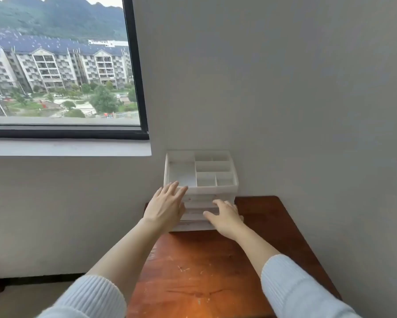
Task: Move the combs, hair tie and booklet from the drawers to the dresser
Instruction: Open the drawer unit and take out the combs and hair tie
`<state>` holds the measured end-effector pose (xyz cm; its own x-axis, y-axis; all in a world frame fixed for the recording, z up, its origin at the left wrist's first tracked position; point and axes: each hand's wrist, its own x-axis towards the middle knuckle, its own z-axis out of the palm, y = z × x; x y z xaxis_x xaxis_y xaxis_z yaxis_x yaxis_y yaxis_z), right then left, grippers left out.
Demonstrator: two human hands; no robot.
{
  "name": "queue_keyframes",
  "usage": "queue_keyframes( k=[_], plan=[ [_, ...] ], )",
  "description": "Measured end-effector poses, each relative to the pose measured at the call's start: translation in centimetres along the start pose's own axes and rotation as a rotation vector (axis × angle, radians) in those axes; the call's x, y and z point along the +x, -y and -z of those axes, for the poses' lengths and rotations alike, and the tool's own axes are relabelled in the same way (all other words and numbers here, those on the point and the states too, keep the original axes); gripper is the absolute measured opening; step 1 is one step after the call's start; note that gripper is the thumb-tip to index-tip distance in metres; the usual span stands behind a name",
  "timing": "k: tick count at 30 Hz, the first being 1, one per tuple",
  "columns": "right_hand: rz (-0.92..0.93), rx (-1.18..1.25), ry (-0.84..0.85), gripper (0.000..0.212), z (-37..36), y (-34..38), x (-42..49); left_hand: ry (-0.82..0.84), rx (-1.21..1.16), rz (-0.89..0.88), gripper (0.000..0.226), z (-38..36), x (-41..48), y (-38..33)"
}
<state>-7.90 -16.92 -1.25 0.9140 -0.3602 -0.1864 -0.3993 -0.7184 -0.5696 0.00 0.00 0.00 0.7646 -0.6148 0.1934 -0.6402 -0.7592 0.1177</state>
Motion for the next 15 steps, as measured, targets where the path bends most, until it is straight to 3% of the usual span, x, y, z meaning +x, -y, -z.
queue_keyframes(
  k=[6, 10, 15],
  plan=[
    [-0.166, 0.446, 0.093, 0.055, -2.8, 0.2, 3.5, -0.091, 0.007, -0.114, 0.049, -3.1, 1.8, 2.2],
    [-0.334, 0.832, 0.11, 0.043, -3.9, 0.5, 4.6, -0.253, -0.097, -0.083, 0.045, -4.3, 1.5, 2.3],
    [-0.526, 1.236, 0.087, 0.023, -4.2, 1.1, 5.5, -0.272, -0.308, 0.039, 0.04, -4.6, 1.8, 1.4]
  ],
)
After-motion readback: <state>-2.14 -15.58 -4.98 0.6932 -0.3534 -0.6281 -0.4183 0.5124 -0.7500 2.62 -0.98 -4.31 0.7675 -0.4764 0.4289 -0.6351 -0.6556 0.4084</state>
